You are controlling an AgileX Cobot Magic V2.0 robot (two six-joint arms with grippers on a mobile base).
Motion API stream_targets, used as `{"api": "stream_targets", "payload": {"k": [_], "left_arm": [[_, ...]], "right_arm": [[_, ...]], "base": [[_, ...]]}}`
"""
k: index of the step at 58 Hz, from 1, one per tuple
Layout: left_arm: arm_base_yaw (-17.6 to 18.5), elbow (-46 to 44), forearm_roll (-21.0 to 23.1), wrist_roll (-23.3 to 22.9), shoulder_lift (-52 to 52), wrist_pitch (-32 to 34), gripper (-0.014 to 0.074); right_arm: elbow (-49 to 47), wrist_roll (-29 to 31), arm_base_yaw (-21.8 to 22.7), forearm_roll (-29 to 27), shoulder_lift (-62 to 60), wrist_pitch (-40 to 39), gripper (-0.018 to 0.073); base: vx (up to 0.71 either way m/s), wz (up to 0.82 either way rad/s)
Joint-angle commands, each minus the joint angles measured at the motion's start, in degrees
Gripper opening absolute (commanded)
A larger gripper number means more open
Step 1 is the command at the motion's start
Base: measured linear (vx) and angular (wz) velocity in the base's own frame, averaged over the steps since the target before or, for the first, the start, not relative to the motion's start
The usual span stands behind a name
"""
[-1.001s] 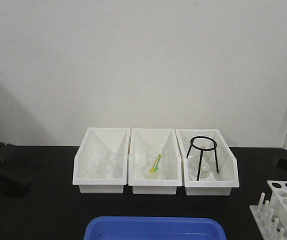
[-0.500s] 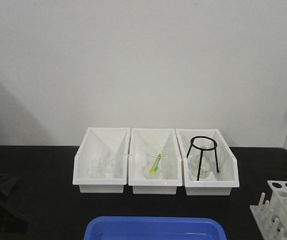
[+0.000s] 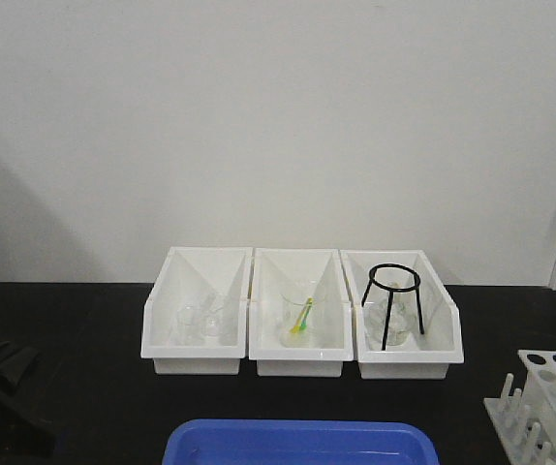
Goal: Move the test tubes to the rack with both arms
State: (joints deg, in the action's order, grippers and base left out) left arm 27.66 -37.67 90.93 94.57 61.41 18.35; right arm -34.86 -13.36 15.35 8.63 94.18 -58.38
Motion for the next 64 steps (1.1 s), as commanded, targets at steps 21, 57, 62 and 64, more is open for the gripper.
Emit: {"api": "stream_targets", "payload": {"k": [21,57,62,64], "left_arm": [[0.3,-1.7,-1.4,-0.2,-1.3,0.0,-0.0022],[0.3,-1.7,-1.4,-0.4,-1.3,-0.8,-0.0022],[0.3,-1.7,-1.4,-0.4,-1.3,-1.7,-0.0022],[0.3,-1.7,-1.4,-0.4,-1.3,-2.0,-0.0022]], "right_arm": [[-1.5,-1.3,0.4,0.4,4.0,-8.3,0.0],[-1.5,-0.2,0.4,1.2,15.3,-14.3,0.0],[-1.5,-0.2,0.4,1.9,16.1,-14.6,0.0003],[-1.5,-0.2,0.4,1.9,16.1,-14.5,0.0006]], "base": [[0.0,0.0],[0.0,0.0],[0.0,0.0],[0.0,0.0]]}}
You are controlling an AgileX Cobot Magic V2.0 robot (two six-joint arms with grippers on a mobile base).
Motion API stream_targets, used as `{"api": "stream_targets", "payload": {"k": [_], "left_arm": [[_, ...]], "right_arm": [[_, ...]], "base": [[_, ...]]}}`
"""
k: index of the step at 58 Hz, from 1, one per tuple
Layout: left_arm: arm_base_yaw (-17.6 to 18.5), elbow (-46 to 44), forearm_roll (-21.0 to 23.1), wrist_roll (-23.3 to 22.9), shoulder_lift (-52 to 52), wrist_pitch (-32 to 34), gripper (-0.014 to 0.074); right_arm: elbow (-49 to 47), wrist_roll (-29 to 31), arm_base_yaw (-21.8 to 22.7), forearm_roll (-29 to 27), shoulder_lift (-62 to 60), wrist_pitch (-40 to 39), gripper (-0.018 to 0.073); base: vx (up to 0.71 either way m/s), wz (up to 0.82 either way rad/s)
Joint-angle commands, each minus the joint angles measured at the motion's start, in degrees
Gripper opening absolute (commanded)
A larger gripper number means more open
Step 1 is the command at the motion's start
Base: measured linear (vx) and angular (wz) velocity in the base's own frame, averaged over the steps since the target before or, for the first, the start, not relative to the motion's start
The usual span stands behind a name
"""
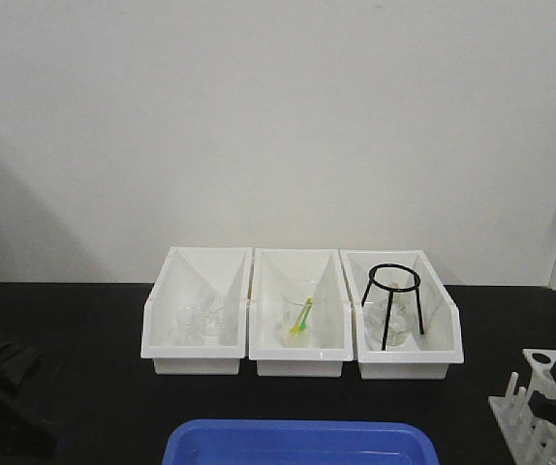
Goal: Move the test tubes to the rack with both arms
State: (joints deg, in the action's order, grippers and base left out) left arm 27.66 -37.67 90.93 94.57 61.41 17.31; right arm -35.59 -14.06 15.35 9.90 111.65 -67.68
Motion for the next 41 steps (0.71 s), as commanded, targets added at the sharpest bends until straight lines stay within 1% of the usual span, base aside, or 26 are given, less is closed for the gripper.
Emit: {"api": "stream_targets", "payload": {"k": [1,6,11,27,32,36,41], "left_arm": [[0.3,-1.7,-1.4,-0.4,-1.3,-1.2,-0.0022],[0.3,-1.7,-1.4,-0.4,-1.3,-1.6,-0.0022],[0.3,-1.7,-1.4,-0.4,-1.3,-1.6,-0.0022],[0.3,-1.7,-1.4,-0.4,-1.3,-1.6,-0.0022],[0.3,-1.7,-1.4,-0.4,-1.3,-1.6,-0.0022],[0.3,-1.7,-1.4,-0.4,-1.3,-1.6,-0.0022],[0.3,-1.7,-1.4,-0.4,-1.3,-1.6,-0.0022]], "right_arm": [[-0.8,0.5,0.4,0.7,-1.3,-5.1,0.0008],[-0.8,0.5,0.4,0.8,-1.2,-5.1,0.0038],[-0.8,0.5,0.4,0.8,-1.2,-5.2,0.0092],[-0.8,0.4,0.4,0.8,-1.2,-5.4,0.0367],[-0.8,0.3,0.4,0.8,-1.2,-5.4,0.0434],[-0.8,0.2,0.4,0.8,-1.2,-5.8,0.0468],[-0.8,0.0,0.4,0.8,-1.3,-7.1,0.048]], "base": [[0.0,0.0],[0.0,0.0],[0.0,0.0],[0.0,0.0],[0.0,0.0],[0.0,0.0],[0.0,0.0]]}}
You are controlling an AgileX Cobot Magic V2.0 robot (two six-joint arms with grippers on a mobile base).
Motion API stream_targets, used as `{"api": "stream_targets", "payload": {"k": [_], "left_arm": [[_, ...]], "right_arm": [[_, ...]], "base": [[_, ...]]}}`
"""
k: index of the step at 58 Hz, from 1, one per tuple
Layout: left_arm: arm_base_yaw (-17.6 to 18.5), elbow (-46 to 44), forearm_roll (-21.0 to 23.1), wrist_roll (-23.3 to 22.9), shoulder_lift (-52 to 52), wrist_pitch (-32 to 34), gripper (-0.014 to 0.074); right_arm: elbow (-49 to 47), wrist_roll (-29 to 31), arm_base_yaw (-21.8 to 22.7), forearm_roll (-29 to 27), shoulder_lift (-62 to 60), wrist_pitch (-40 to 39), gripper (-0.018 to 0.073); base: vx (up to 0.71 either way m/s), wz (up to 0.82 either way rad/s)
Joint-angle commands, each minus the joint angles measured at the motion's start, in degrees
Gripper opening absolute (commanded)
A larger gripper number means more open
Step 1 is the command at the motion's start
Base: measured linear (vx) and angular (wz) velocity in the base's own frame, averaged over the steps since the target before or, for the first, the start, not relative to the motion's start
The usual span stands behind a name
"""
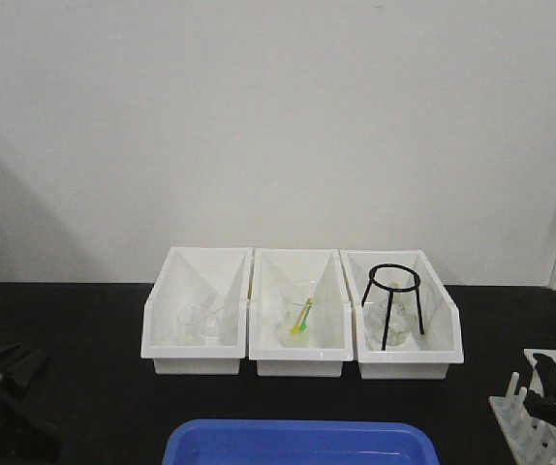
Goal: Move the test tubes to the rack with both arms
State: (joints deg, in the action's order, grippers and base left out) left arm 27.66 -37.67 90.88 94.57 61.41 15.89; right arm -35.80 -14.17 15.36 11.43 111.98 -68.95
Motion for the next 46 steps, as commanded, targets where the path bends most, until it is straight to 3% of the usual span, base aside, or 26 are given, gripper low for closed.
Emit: {"api": "stream_targets", "payload": {"k": [1,19,27,37,46], "left_arm": [[0.3,-1.7,-1.3,-0.4,-1.3,-0.2,-0.0022],[0.3,-1.7,-1.3,-0.4,-1.3,-0.2,-0.0022],[0.3,-1.7,-1.3,-0.4,-1.3,-0.3,-0.0022],[0.3,-1.7,-1.1,-0.4,-1.3,-2.4,-0.0022],[0.3,-1.7,1.7,-0.4,-1.3,-5.4,-0.0022]], "right_arm": [[-0.6,0.1,0.4,-0.8,-1.7,-6.1,0.048],[-0.6,-3.1,0.4,-0.9,-12.3,-6.8,0.0478],[-0.6,-4.3,0.4,3.4,-22.5,0.8,0.0449],[-0.6,-7.4,0.0,14.6,-38.6,19.9,0.0265],[-0.6,-24.6,0.0,30.8,-52.6,37.9,0.0013]], "base": [[0.0,0.0],[0.0,0.0],[0.0,0.0],[0.0,0.0],[0.0,0.0]]}}
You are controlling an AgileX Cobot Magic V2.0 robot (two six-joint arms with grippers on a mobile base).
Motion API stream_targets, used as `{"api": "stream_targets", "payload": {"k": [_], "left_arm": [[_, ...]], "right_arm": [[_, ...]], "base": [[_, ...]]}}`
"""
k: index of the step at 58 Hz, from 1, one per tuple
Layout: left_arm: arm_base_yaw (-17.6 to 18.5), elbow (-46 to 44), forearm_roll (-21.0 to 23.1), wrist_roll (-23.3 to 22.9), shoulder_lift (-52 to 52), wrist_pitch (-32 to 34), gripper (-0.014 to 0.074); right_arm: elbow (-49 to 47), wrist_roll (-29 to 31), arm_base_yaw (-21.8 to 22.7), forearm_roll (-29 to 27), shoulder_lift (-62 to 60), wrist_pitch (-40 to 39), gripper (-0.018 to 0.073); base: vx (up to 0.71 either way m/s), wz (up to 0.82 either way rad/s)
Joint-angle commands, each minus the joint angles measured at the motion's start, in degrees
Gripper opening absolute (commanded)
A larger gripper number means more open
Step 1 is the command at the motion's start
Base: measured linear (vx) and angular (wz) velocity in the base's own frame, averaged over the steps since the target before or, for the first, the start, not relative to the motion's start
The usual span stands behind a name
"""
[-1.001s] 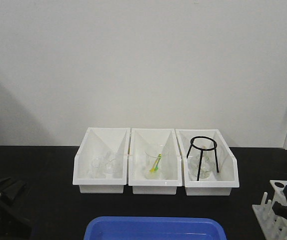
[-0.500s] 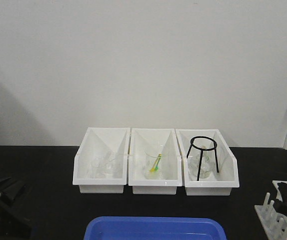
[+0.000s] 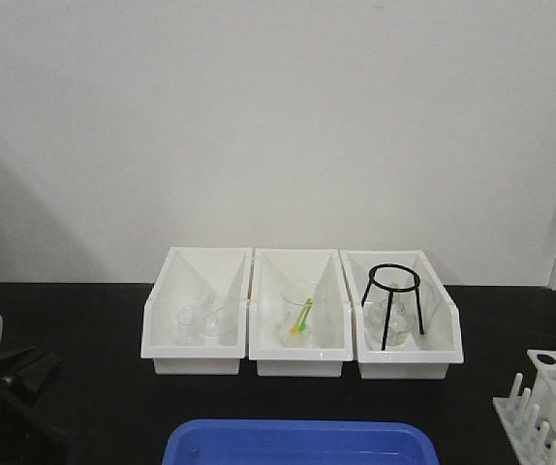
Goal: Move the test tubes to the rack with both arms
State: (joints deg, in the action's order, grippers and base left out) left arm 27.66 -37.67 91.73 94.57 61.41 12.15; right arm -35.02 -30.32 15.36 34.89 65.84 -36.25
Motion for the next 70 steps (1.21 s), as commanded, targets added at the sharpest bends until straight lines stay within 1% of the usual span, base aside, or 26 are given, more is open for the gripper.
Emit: {"api": "stream_targets", "payload": {"k": [1,2,6,12,16,19,22,25,70], "left_arm": [[0.3,-1.7,1.4,-0.4,-1.3,-2.0,-0.0022],[0.3,-1.7,1.7,-0.4,-1.3,-2.3,-0.0022],[0.3,-1.7,3.3,-0.4,-1.3,-3.5,-0.0022],[0.3,-1.7,3.9,-0.4,-1.3,-6.3,-0.0022],[0.3,-1.7,3.9,-0.4,-1.3,-8.1,-0.0022],[0.3,-1.7,3.9,-0.4,-1.3,-9.0,-0.0022],[0.3,-1.7,3.8,-0.4,-1.3,-9.0,-0.0022],[0.3,-1.7,3.8,-0.4,-1.3,-8.7,-0.0022],[0.3,-1.7,3.8,-0.4,-1.3,-8.7,-0.002]], "right_arm": [[-1.3,-11.0,0.0,9.7,-7.4,7.1,-0.0016],[-1.3,-12.6,0.0,11.2,-8.8,8.2,-0.0015],[-1.2,-20.3,0.0,20.2,-13.0,12.6,-0.0013],[-1.2,-30.4,0.0,32.4,-17.6,13.8,-0.0011],[-1.2,-35.1,0.0,37.7,-19.3,13.6,-0.0011],[-1.2,-37.6,0.0,40.1,-19.6,13.5,-0.0011],[-1.2,-39.7,0.0,41.4,-19.6,13.3,-0.0011],[-1.2,-40.5,0.0,42.0,-19.6,13.3,-0.0011],[-1.2,-40.5,0.0,42.7,-19.6,13.2,-0.0008]], "base": [[0.0,0.0],[0.0,0.0],[0.0,0.0],[0.0,0.0],[0.0,0.0],[0.0,0.0],[0.0,0.0],[0.0,0.0],[0.0,0.0]]}}
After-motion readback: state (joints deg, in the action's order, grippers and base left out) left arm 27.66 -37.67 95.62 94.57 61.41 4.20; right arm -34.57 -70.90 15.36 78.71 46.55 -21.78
